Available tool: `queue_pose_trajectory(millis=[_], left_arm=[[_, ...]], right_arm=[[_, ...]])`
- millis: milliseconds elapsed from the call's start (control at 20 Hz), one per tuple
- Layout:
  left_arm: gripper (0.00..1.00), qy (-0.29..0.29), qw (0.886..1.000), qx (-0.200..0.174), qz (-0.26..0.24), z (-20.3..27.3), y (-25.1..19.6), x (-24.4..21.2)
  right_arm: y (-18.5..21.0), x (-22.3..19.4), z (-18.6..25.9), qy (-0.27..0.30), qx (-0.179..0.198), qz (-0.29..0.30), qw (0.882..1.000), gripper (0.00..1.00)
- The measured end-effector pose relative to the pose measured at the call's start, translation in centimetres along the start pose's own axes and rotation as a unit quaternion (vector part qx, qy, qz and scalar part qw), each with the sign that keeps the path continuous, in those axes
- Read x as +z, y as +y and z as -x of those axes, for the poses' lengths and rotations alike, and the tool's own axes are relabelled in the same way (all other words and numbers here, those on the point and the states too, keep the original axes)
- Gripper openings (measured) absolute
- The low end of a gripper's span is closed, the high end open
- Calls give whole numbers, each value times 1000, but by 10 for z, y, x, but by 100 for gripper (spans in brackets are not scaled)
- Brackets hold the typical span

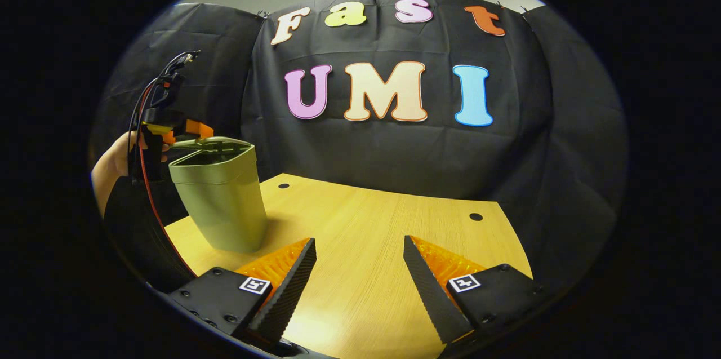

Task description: Press the lid of the desktop garbage bin to open it, pick up the crumpled paper on the desktop and throw it into the bin, then pick up the pop can on the desktop and drop it into the bin, and finally close the garbage bin lid.

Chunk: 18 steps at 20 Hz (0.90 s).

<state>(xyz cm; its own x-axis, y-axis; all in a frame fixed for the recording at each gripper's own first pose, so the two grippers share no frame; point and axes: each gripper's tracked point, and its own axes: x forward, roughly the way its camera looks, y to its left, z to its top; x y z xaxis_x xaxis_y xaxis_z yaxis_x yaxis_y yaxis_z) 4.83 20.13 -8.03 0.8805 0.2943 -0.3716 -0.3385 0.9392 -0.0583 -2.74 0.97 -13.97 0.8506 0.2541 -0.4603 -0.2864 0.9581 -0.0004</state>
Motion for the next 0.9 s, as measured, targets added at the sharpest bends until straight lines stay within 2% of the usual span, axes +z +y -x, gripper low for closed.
queue_pose_trajectory(millis=[300, 700, 800, 900], left_arm=[[95, 33, 999, -1, -18, 0, -3, -28], [96, 43, 997, -10, -56, 3, -4, -40], [96, 26, 999, -27, -37, 5, -11, -44], [96, -34, 998, -43, -32, 12, -19, -31]], right_arm=[[2, -5, -4, 4, 4, -10, 1000, 99], [12, -10, -16, 8, 16, -29, 999, 99], [15, -7, -17, 3, 22, -37, 999, 99], [15, -2, -18, -3, 22, -36, 999, 99]])
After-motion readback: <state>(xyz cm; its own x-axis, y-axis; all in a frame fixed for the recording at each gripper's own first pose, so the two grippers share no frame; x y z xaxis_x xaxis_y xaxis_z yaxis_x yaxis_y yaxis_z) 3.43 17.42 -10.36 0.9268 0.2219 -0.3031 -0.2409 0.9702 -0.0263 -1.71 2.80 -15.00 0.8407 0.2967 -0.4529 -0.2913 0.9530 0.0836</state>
